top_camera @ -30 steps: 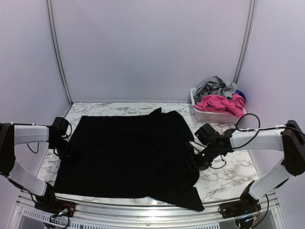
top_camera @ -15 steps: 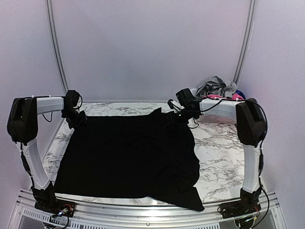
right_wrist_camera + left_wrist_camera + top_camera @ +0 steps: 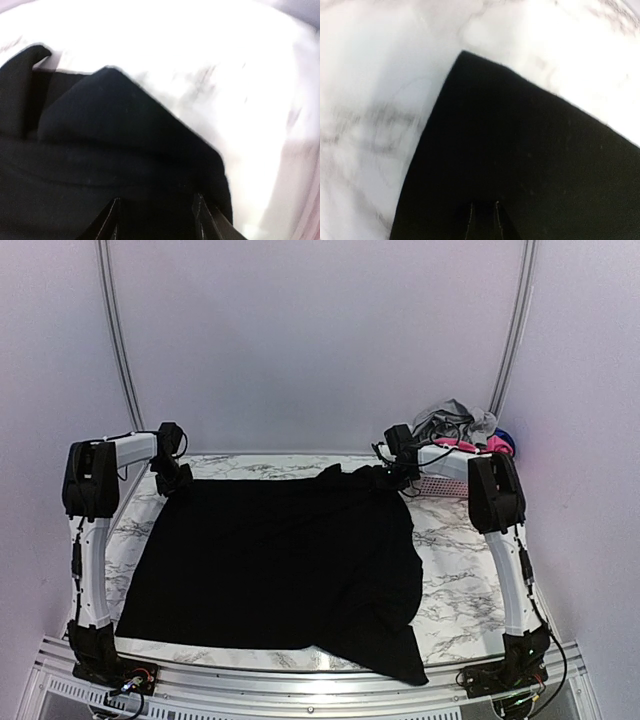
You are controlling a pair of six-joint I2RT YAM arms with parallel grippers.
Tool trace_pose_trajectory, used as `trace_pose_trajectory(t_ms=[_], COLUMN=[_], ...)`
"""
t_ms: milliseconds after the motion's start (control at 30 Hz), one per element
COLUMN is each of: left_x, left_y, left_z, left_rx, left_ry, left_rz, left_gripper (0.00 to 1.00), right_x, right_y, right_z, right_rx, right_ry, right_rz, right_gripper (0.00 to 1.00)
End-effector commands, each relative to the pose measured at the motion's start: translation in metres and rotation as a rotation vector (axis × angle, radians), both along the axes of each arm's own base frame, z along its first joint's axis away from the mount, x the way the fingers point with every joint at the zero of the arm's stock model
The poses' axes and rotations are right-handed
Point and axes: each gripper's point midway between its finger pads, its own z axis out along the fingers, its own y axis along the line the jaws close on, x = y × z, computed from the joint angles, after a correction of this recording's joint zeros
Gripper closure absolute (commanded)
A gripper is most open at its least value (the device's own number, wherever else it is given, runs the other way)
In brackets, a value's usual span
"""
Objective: Fold and stack the mixed laundry pile
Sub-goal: Adjust the flattened T-shirt at the center of the board.
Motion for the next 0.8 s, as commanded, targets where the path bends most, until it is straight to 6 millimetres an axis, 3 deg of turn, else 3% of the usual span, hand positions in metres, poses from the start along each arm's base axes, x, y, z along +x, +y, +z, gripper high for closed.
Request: trace_pose_trajectory(t_ms=[0,67,133,233,267,333,400,500,533,633,700,767], left_x=[0.03,0.058,0.069,0.057,0.045,0.014,-0.024,-0.091,-0.117,-0.195,-0.238,-0.274], left_y=[0.012,0.016,0.012,0.002,-0.002,-0.009,-0.019,-0.028,-0.029,-0.03,-0.026,-0.021], left_z=[-0.022,0.0,0.03,0.069,0.075,0.082,0.085,0.09,0.09,0.077,0.082,0.08], left_rx=[0.01,-0.001,-0.035,-0.053,-0.045,-0.011,-0.021,-0.097,-0.118,-0.192,-0.215,-0.23], left_ry=[0.022,-0.055,-0.121,-0.164,-0.154,-0.125,-0.098,-0.081,-0.07,-0.008,-0.012,0.01], left_rz=[-0.009,0.005,0.001,-0.018,-0.031,-0.058,-0.083,-0.037,-0.015,0.06,0.121,0.186], left_gripper=[0.83,0.8,0.76,0.71,0.7,0.69,0.68,0.66,0.64,0.55,0.51,0.48], right_x=[0.041,0.056,0.06,0.037,0.021,-0.008,-0.045,-0.11,-0.135,-0.208,-0.262,-0.304], right_y=[-0.012,-0.006,0.003,0.023,0.026,0.034,0.04,0.044,0.043,0.04,0.038,0.031], right_z=[-0.006,0.023,0.068,0.128,0.129,0.141,0.138,0.134,0.141,0.124,0.108,0.101], right_rx=[-0.052,-0.002,0.046,0.16,0.178,0.215,0.227,0.291,0.339,0.387,0.377,0.36], right_ry=[-0.057,-0.111,-0.174,-0.214,-0.186,-0.154,-0.092,0.014,0.038,0.17,0.279,0.349], right_rz=[-0.034,-0.013,0.028,0.11,0.126,0.158,0.18,0.19,0.181,0.15,0.133,0.097], right_gripper=[0.49,0.45,0.41,0.36,0.35,0.34,0.34,0.34,0.34,0.34,0.34,0.33])
